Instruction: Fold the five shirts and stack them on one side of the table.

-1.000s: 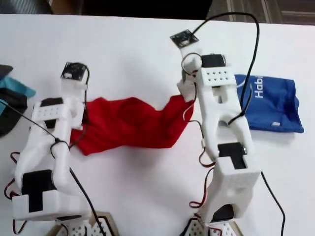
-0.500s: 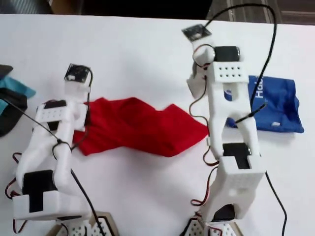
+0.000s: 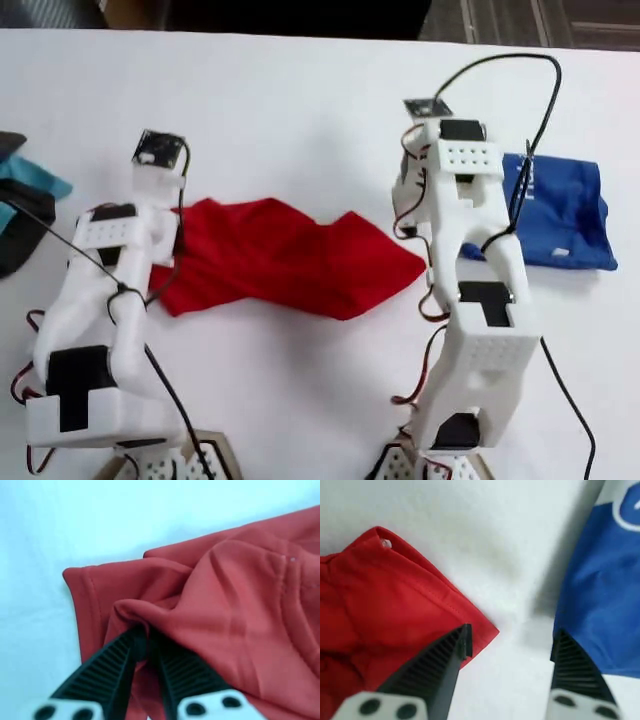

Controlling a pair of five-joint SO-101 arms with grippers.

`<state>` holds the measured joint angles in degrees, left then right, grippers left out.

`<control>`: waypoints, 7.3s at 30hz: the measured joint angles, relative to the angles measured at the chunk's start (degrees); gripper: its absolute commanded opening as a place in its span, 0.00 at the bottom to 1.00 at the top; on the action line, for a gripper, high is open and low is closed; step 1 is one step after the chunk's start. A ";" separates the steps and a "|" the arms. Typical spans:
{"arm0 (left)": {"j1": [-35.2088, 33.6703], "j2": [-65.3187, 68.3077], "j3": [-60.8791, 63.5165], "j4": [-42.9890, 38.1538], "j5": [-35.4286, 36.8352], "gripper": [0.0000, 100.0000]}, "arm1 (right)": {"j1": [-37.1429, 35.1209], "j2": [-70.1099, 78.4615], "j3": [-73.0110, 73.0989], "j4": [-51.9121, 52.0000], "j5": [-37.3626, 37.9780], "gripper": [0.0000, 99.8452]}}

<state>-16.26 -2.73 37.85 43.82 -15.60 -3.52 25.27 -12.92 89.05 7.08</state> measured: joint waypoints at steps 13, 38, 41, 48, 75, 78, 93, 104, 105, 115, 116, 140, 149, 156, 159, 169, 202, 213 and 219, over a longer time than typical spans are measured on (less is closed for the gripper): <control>0.00 0.00 0.00 0.00 0.00 0.03 | -2.99 0.26 5.27 -0.88 -7.56 0.26; 0.00 0.00 0.00 0.00 0.00 0.03 | -4.75 17.32 -4.40 1.05 -8.18 0.26; 0.00 0.00 0.00 0.00 0.00 0.03 | -4.75 16.53 -3.52 1.05 -8.18 0.26; 0.00 0.00 0.00 0.00 0.00 0.03 | -4.75 11.69 2.02 -0.88 -8.18 0.26; 0.00 0.00 0.00 0.00 0.00 0.03 | -4.22 -0.88 16.62 -11.60 -9.14 0.26; 0.00 0.00 0.00 0.00 0.00 0.03 | -4.22 -0.88 16.62 -11.69 -10.02 0.26; 0.00 0.00 0.00 0.00 0.00 0.03 | -3.87 11.08 4.31 -5.54 -10.90 0.04; 0.18 0.00 0.00 0.00 0.00 0.03 | -3.34 10.64 3.60 -5.54 -10.99 0.02; 0.18 0.00 0.00 0.00 0.00 0.03 | -3.34 10.02 3.69 -5.54 -10.99 0.02; -1.41 -2.02 -2.20 1.32 0.00 0.03 | -4.92 -3.08 -2.02 -5.89 -0.09 0.02; -2.37 -2.81 -3.96 2.37 0.09 0.03 | -4.92 -3.60 -4.22 -5.71 0.53 0.02; -1.49 3.78 -28.31 -2.29 2.73 0.17 | -4.66 4.13 -25.85 0.18 1.85 0.02; 1.76 31.12 -44.84 14.77 0.00 0.16 | -4.66 4.22 -25.93 0.18 1.85 0.02; 6.59 41.05 -59.43 32.97 -0.44 0.03 | -4.57 4.22 -25.93 0.18 1.85 0.02; 9.05 41.58 -63.03 40.35 -0.44 0.03 | -3.78 4.22 -25.93 0.18 1.85 0.02; 17.41 34.81 -75.52 56.79 -0.44 0.03 | -0.53 4.22 -25.93 -2.02 1.85 0.02; 24.62 -19.78 -31.03 37.89 -14.95 0.20 | 2.73 4.22 -25.93 -4.48 1.85 0.02; 17.85 13.01 -24.26 16.70 -14.24 0.19 | 2.73 4.22 -25.93 -4.48 1.85 0.02; 17.49 18.02 -29.27 27.34 -17.05 0.03 | 2.73 4.22 -25.93 -4.48 1.85 0.02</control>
<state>1.23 15.30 8.57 71.16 -32.66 -0.79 29.49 -38.86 84.57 8.92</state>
